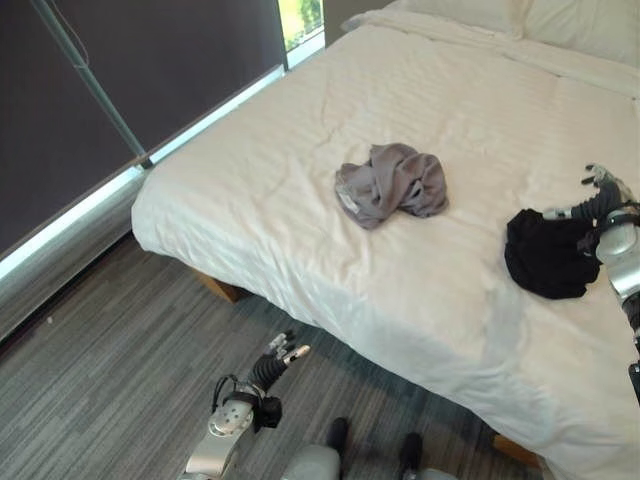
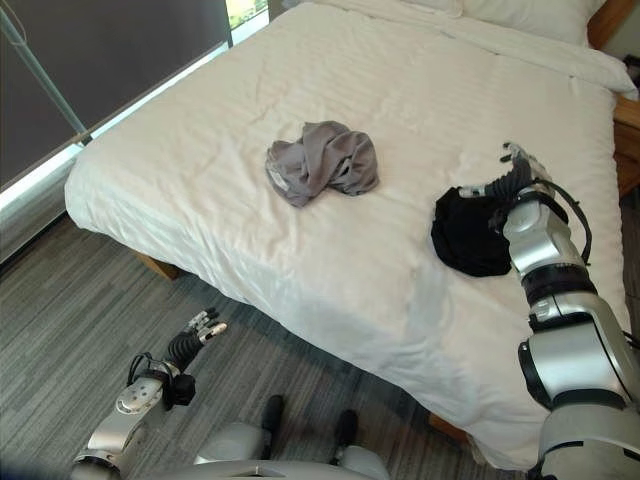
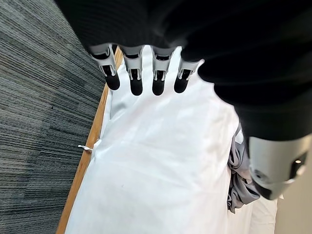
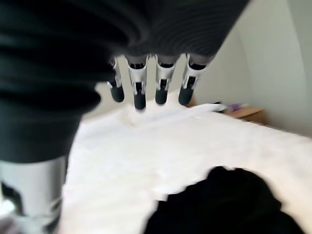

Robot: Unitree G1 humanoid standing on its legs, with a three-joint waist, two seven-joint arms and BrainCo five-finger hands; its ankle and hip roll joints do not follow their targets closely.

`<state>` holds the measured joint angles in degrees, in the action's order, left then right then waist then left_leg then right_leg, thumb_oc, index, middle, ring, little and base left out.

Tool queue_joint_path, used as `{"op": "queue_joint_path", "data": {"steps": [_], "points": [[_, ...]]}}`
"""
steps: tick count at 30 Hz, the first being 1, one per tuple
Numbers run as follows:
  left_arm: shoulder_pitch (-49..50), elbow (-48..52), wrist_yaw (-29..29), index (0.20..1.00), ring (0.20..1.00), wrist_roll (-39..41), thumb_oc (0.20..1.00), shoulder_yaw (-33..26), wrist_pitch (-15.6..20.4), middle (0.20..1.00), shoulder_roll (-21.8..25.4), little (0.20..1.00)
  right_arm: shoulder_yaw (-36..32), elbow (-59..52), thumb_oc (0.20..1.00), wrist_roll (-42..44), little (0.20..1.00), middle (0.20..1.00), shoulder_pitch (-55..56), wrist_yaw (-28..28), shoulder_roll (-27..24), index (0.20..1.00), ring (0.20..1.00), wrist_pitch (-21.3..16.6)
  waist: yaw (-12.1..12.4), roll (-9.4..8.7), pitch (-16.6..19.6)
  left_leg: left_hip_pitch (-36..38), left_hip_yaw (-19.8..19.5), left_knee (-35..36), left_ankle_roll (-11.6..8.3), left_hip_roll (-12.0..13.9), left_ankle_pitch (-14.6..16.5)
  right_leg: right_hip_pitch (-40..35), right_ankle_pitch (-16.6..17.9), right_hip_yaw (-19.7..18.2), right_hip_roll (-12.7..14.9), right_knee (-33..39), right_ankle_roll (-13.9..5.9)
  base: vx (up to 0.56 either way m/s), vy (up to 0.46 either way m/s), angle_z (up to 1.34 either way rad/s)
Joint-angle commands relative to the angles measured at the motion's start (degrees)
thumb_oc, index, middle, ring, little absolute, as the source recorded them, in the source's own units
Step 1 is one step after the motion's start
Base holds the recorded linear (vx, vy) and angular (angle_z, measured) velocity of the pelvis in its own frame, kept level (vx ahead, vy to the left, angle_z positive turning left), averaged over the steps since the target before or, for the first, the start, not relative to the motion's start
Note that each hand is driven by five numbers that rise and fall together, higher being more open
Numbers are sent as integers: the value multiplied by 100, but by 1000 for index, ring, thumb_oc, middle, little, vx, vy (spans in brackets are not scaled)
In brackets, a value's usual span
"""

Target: Pick up bed clothes into laundry basket.

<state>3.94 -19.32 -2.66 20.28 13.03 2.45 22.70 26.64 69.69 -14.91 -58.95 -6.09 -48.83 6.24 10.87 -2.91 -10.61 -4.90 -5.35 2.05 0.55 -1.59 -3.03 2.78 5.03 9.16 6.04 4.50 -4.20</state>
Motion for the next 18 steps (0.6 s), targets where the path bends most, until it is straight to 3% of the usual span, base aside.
{"op": "queue_joint_path", "data": {"steps": [1, 3, 8, 18], "points": [[-146, 362, -40, 1000, 1000, 380, 1000, 36, 239, 1000, 285, 1000, 907, 216, 1000, -784, 1000, 1000, -899, 157, -608, 1000, 1000, -1, 41, -187, -153, 37, -255, 295, -189, 257, -324, -432, 144, -168, 276, -106, -133, -14, 48, 12], [-124, 295, -71, 1000, 1000, 331, 1000, 65, 225, 1000, 320, 1000, 1171, 575, 1000, -1167, 1000, 1000, -1154, 138, -862, 1000, 1000, 70, 30, -231, -193, -23, -277, 295, -157, 230, -299, -376, 202, -190, 288, -41, -162, 10, 47, 3], [-148, 325, -99, 1000, 1000, 350, 1000, 168, 206, 1000, 380, 1000, 1203, 1229, 1000, -1174, 1000, 1000, -1145, 176, -1233, 1000, 1000, 107, 114, -257, -289, -202, -343, 295, -143, 202, -328, -247, 262, -138, 304, 22, -199, -9, 7, 12], [-146, 429, -14, 1000, 1000, 335, 1000, 87, 174, 1000, 443, 1000, 574, 1464, 1000, -807, 1000, 1000, -564, 94, -1233, 1000, 1000, 170, 195, -208, -586, -548, -515, 295, -162, 194, -422, 65, 299, -35, 248, 50, -198, -5, -4, 3]]}}
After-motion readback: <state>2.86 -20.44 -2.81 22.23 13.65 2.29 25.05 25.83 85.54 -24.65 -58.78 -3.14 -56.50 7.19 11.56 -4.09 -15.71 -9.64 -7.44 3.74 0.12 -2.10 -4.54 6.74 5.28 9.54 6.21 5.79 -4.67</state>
